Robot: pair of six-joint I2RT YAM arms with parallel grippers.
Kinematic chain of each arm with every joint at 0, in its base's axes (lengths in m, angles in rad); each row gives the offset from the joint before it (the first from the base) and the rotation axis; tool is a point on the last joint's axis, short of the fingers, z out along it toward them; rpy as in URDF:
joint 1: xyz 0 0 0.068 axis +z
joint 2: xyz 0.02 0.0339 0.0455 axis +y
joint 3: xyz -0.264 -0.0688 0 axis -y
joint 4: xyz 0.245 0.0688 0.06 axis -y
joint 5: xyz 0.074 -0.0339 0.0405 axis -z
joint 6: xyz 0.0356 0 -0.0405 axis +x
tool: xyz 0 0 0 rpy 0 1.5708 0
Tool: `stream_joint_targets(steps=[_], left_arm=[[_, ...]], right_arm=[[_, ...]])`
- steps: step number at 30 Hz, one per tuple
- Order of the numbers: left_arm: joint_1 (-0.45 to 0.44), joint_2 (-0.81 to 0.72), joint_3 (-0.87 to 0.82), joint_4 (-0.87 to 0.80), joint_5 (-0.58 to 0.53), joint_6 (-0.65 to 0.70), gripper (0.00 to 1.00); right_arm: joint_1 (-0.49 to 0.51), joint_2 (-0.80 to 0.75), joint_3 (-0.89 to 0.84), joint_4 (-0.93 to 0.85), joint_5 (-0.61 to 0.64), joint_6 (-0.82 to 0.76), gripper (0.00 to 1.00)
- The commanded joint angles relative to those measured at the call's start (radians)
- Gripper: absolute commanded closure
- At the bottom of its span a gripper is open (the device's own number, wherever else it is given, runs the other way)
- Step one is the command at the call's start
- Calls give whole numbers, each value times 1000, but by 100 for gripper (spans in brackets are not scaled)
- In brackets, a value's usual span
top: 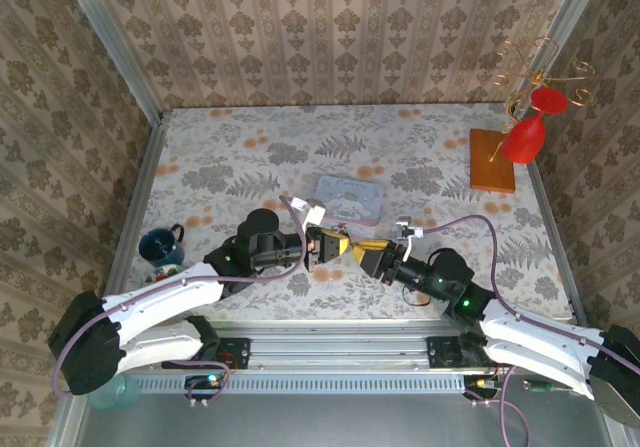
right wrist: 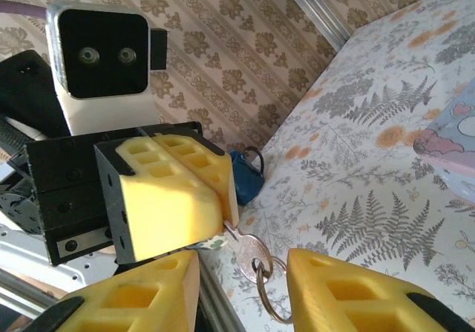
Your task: Unlock a padlock with a key
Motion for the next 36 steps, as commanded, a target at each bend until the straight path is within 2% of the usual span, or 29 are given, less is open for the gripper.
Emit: stream_joint_targets(steps=[1,6,11,36], left_arm=[[11,-21,35,-30,39,22,100],[14,-15,44,-35,53,25,100],[17,-16,55,-58,63,39,100],[38,-26,61,-100,122,55,100]], right_arm=[[-6,-9,17,2,-11,-15,66],[-18,22,48,-10,-76,-25,67],[-22,57,69,7,-126,-22,75],[-27,65,65,27,-135,-4,86]])
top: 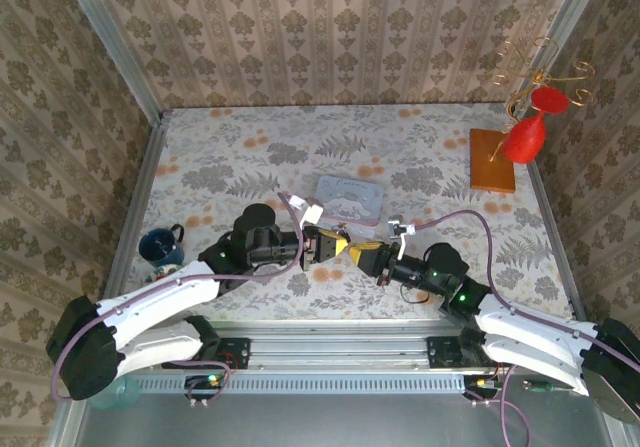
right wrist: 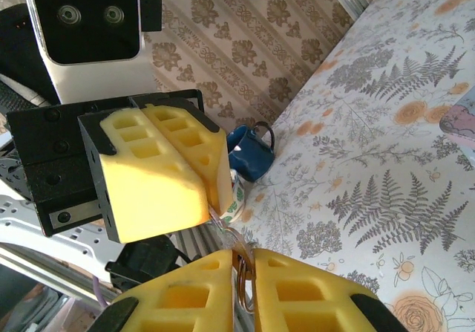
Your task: Unlock a padlock with a key
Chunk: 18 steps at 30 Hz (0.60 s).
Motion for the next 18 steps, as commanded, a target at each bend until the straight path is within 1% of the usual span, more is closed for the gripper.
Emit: stream_joint_targets(steps=[1,4,7,9,12,14,18], left_arm=[[0,-3,32,-14,42,24,100],[0,9,32,-8,51,21,100],[-4,19,32,-3,55,21,100],[-6,22,32,1,56,20,100],[-5,23,32,1,55,20,100],[-5,22,30,2,49,21,100],[-4,18,28,6,35,18,100]], right_arm=[[-6,-5,29,33,-20,3,86],[-6,-1,27,46,-17,11,85],[-6,0,27,50,-16,16,80],[-6,-2,27,52,-16,16,80],[-5,-3,28,51,-21,13,86],[-7,-1,28,47,-22,12,93],[-7,-2,27,43,-23,11,100]])
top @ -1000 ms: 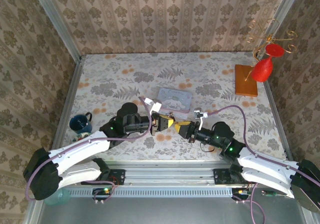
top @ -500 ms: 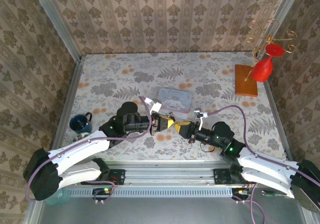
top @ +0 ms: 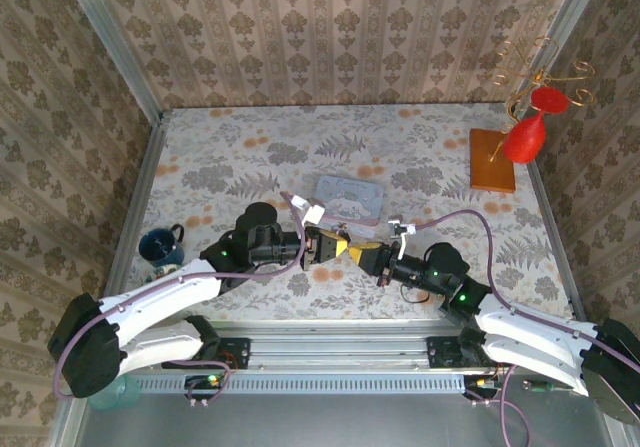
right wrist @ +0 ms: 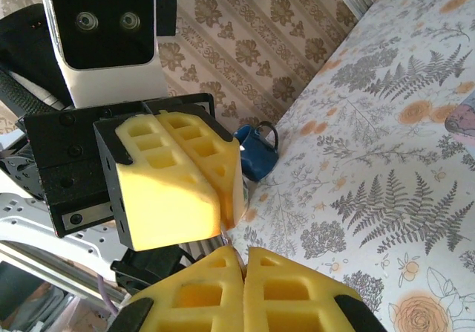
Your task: Unlock a padlock with a key
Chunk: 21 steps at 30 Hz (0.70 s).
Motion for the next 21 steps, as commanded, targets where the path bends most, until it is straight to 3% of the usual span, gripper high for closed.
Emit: stream_joint_targets(steps=[1,3,6,11,17,21], left_arm=[[-7,-1,24,11,10,18,100],[-7,-3,22,13,3,16,96],[-6,-21,13,5,-36,17,76],[29,-88,-37,-57,-198,11,54],[67,-119,-77,-205,-403,-14,46],[59,-28,-106,-162,-453,-60,46]], right_arm=[[-2,-4,26,34,-10,4,100],[-1,-6,27,26,-5,4,100],[-1,-16,34,-21,26,5,100],[-29,-71,50,-326,257,30,100],[-154,-105,-21,-348,195,113,100],[-168,-132,-12,-420,192,90,100]])
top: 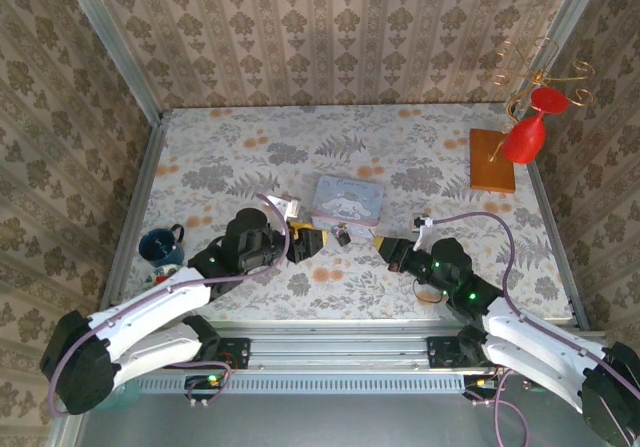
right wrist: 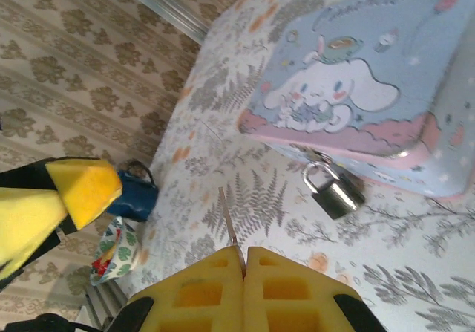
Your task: Unlock a padlock with a key
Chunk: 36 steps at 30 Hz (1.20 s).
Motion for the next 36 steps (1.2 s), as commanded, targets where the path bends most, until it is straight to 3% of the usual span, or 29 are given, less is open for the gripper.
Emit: stream_joint_targets(steps=[1,7,11,20,26,36], left_arm=[[-12,79,-38,9,-105,-55,46],[-117,288,-30,198,-238,-4,45],[-135,438,-4,324,-274,-8,46],[-135,670,150,308,-342,11,48],[-117,771,260,250,-322,33,47],[-96,855,382,140,-341,61,46]], right_arm=[[-11,-32,0,-80,12,6,100],[-27,-48,4,-113,0,-9,100],[-31,-54,-8,-87,-26,-15,100],[-36,-110,-29,-111,-64,-31,100],[-49,-139,-48,-125,-75,-39,100],[-79,-178,-67,-143,-102,-39,100]])
